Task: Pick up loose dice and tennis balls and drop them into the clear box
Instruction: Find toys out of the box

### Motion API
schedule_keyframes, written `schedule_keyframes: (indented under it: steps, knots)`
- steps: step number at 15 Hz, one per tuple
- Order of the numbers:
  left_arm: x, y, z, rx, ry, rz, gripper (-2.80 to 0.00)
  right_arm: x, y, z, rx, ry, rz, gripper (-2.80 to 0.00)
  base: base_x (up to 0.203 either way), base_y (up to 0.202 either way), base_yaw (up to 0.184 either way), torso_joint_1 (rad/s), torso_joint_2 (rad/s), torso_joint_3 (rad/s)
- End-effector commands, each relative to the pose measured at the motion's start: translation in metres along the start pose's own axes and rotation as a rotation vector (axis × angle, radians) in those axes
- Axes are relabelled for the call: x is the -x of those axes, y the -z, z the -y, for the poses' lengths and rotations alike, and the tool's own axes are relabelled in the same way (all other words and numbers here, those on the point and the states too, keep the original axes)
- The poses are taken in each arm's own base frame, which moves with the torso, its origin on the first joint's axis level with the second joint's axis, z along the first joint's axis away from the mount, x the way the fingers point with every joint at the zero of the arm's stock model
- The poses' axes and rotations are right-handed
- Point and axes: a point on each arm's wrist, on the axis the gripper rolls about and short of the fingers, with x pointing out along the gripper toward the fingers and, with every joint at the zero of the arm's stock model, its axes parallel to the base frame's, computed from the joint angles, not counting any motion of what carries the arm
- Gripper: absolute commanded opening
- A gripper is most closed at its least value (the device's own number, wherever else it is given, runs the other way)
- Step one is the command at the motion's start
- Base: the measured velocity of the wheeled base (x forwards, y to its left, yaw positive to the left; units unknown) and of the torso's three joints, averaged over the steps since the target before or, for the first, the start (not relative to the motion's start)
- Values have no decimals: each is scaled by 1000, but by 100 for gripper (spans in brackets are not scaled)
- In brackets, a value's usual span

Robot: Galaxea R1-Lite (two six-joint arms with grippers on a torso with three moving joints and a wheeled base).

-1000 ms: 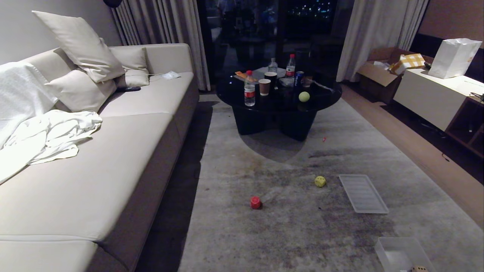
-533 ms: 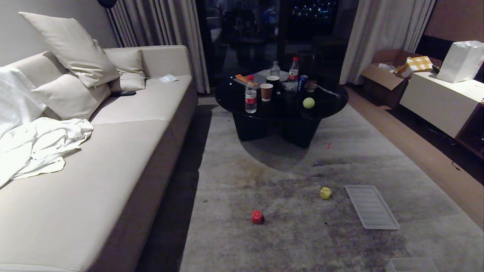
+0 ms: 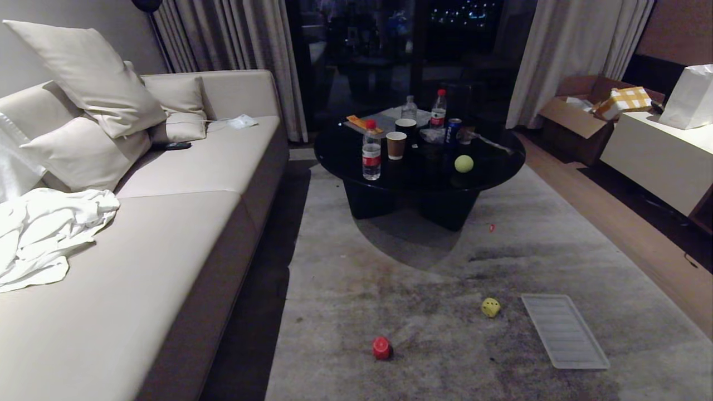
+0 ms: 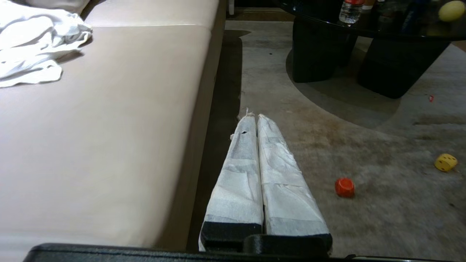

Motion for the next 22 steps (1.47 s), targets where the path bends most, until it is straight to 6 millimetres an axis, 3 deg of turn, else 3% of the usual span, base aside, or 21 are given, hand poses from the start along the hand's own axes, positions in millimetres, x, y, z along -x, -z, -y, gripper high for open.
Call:
schedule_keyframes:
  steps: [1,6,15,22]
  knots:
    - [0,0,0,0,-3,-2,-280,-1,3,0,0,-1,-12,-280,182,0,-4,2,6,7]
    - [0,0,0,0,-1,-3,-280,-1,3,0,-1,0,-13,-280,175,0,0,4,4,3]
    - [0,0,0,10,-1,-3,-280,-1,3,0,0,0,-12,-280,7,5,-1,1,1,-1]
    - [0,1,0,7,-1,-2,-280,-1,3,0,0,0,-13,-280,0,146,2,3,1,3]
